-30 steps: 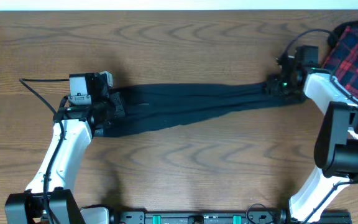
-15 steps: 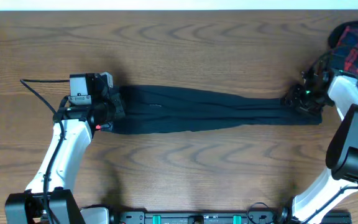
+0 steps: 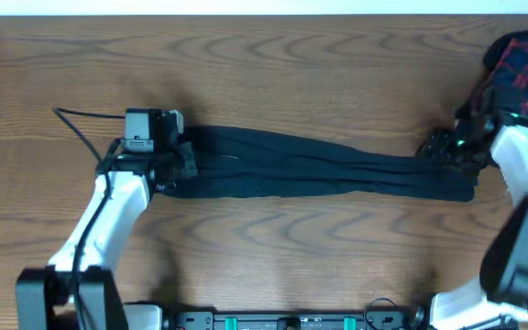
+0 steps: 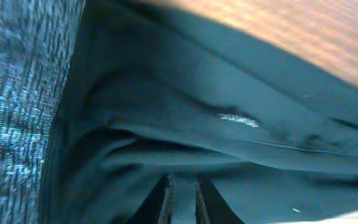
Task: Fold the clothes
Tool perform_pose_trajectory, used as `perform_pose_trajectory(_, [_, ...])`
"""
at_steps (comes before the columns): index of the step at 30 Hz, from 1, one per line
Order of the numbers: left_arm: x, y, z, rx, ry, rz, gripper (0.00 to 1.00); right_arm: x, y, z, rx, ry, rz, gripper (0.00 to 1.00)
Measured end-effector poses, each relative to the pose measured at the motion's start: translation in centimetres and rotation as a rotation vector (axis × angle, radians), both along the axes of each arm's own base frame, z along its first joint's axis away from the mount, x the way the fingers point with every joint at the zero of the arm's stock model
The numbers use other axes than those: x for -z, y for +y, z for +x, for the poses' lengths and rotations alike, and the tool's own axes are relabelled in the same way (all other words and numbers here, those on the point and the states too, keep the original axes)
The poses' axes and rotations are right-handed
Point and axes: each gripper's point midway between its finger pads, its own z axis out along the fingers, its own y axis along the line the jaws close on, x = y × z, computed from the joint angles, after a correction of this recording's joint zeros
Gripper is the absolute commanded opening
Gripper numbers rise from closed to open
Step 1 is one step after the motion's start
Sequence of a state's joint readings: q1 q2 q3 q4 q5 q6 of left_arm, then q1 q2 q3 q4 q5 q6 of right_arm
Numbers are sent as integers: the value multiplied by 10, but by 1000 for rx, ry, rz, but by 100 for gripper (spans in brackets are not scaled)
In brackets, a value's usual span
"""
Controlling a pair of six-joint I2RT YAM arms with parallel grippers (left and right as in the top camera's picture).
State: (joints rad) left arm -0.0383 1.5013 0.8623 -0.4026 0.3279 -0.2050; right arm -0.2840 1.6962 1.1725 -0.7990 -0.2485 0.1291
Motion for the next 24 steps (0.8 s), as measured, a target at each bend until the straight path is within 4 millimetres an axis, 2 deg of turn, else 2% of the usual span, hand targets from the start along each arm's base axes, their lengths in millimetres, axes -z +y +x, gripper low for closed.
perform_pose_trajectory(3, [24, 5, -3, -19, 70, 28, 14, -36, -1, 3, -7, -104, -36, 74])
perform_pose_trajectory(6, [46, 12, -8, -46, 136, 65, 14, -52, -1, 1, -17, -146, -52, 75])
perform_pose_trajectory(9, [57, 19, -10, -67, 168, 101, 14, -52, 0, -4, -28, -131, -53, 75])
perform_pose_trajectory(14, [61, 37, -9, -105, 166, 198, 15, -46, -4, -17, -10, -72, -70, 75])
perform_pose_trajectory(18, [61, 56, -8, -151, 161, 282, 15, -42, -21, -29, 60, -12, -118, 86])
perform_pose_trajectory(19, [61, 60, -8, -164, 160, 297, 14, -41, -25, -32, 76, -1, -125, 86])
perform_pose_trajectory(20, [60, 66, -7, -181, 160, 312, 14, -40, -30, -36, 95, 14, -133, 91])
perform_pose_trajectory(22, [60, 74, -7, -214, 159, 328, 14, -38, -38, -42, 126, 37, -143, 94])
perform_pose_trajectory(24, [59, 80, -7, -241, 161, 339, 14, -37, -44, -48, 148, 55, -150, 91])
